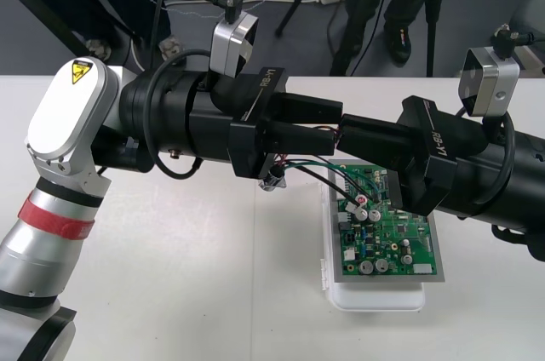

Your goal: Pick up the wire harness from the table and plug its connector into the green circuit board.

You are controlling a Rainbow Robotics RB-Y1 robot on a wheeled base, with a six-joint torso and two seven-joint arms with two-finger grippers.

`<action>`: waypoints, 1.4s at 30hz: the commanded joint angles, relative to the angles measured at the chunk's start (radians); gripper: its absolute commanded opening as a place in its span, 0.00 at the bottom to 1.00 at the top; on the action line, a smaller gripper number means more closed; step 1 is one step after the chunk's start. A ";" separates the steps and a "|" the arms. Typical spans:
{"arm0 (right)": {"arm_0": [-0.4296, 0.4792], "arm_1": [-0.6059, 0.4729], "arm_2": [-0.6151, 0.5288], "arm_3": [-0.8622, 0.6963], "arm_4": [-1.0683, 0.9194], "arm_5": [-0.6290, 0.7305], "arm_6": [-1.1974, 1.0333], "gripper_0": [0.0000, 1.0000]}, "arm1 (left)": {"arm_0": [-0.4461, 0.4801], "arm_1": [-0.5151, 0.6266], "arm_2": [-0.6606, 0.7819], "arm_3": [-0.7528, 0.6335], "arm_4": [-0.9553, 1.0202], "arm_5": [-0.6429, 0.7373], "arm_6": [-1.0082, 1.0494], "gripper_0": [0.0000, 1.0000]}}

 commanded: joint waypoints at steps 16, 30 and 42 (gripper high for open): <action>0.017 0.017 0.010 -0.043 0.001 0.007 0.025 0.00 | -0.050 0.033 -0.038 -0.012 0.015 0.039 -0.020 0.00; 0.020 0.011 0.010 -0.043 0.001 0.009 0.023 0.22 | -0.050 0.039 -0.038 -0.011 0.027 0.038 -0.025 0.00; 0.035 0.002 0.009 -0.041 0.001 0.009 0.029 1.00 | -0.050 0.044 -0.038 -0.011 0.033 0.038 -0.031 0.00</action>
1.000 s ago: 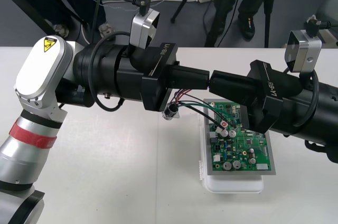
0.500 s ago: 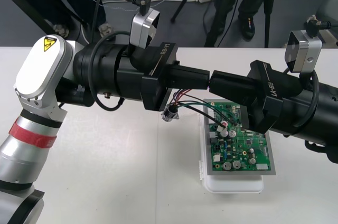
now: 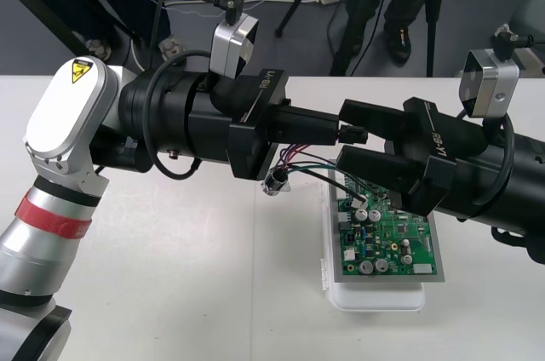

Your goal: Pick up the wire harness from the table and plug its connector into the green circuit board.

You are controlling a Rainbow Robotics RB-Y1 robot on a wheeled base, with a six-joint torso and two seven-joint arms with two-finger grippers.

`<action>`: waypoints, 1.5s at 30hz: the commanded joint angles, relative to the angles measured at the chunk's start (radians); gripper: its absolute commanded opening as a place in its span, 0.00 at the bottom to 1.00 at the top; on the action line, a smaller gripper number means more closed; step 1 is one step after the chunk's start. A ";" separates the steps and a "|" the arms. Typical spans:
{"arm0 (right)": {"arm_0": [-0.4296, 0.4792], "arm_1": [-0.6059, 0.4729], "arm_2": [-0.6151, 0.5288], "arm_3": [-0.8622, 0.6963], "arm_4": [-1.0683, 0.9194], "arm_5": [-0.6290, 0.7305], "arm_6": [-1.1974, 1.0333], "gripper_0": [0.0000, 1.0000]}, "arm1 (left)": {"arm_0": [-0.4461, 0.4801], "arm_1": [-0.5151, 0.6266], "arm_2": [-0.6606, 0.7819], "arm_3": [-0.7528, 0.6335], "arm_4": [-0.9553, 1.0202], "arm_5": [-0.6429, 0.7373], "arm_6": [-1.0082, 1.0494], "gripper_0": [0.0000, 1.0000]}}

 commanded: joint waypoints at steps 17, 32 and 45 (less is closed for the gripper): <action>0.059 -0.059 -0.016 -0.038 0.039 -0.017 0.052 1.00 | 0.044 0.071 0.029 -0.012 0.019 0.055 -0.120 0.00; 0.073 -0.081 -0.287 0.034 0.392 -0.445 0.024 1.00 | 0.205 0.077 0.050 -0.012 0.017 0.053 -0.281 0.00; 0.050 -0.082 -0.485 0.034 0.614 -0.820 -0.003 1.00 | 0.255 0.037 0.061 0.115 0.020 -0.057 -0.479 0.00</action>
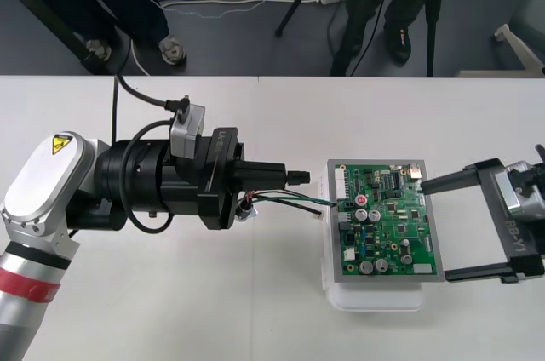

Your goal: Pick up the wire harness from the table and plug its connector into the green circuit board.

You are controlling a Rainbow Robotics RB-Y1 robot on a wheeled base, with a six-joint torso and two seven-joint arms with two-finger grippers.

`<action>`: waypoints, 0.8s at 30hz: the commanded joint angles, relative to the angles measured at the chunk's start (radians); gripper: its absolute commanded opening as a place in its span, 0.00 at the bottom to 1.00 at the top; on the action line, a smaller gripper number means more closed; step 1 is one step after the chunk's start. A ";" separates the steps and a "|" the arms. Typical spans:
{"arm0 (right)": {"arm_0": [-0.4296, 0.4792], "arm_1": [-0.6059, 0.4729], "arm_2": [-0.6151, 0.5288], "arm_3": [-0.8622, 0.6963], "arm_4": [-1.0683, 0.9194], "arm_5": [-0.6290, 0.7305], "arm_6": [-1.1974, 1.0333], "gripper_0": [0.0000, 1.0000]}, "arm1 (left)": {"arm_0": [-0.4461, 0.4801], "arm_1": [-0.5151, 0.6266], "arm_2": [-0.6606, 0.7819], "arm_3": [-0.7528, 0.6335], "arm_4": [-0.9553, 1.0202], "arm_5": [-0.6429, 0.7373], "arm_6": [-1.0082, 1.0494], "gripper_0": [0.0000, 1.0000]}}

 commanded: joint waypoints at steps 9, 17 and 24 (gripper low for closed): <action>-0.038 -0.055 -0.065 -0.008 0.242 -0.060 -0.037 1.00 | -0.033 -0.061 0.051 0.309 0.019 -0.213 -0.296 0.00; -0.049 -0.075 -0.002 -0.008 0.414 -0.060 -0.034 1.00 | -0.076 -0.059 0.034 0.434 0.018 -0.213 -0.427 0.00; -0.081 -0.086 0.109 -0.007 0.581 -0.060 -0.042 1.00 | -0.128 -0.059 -0.008 0.565 0.018 -0.213 -0.549 0.00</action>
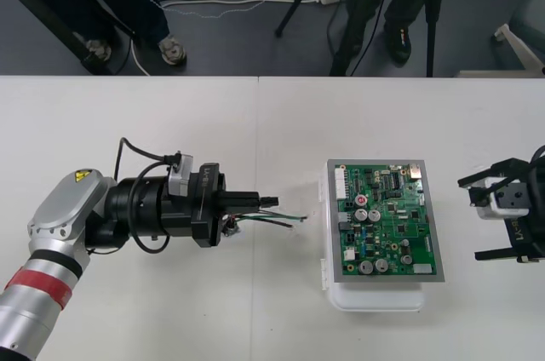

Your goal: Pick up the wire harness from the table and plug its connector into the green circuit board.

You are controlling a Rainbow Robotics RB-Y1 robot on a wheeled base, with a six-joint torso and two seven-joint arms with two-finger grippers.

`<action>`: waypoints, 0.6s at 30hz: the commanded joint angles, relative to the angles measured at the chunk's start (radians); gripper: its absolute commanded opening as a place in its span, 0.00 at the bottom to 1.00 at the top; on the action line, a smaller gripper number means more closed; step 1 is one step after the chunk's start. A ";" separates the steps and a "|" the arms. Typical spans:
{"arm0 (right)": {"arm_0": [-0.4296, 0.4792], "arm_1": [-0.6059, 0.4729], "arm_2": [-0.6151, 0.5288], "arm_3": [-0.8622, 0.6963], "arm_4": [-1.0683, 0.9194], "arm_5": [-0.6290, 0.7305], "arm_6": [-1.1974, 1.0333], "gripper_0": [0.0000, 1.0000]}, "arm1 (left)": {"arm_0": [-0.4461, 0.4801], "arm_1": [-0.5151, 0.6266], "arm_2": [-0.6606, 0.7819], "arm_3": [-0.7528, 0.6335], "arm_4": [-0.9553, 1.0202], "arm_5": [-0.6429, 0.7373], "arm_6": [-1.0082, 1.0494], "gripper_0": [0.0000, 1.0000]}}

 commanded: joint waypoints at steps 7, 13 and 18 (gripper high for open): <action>-0.098 -0.046 0.183 -0.007 0.228 -0.007 -0.062 1.00 | -0.138 -0.030 -0.088 0.173 0.013 -0.054 -0.263 0.00; -0.134 -0.043 0.249 -0.007 0.316 -0.007 -0.097 1.00 | -0.182 -0.055 -0.134 0.216 0.014 -0.054 -0.341 0.00; -0.155 -0.043 0.312 -0.007 0.352 -0.007 -0.203 1.00 | -0.195 -0.053 -0.172 0.215 0.014 -0.054 -0.355 0.00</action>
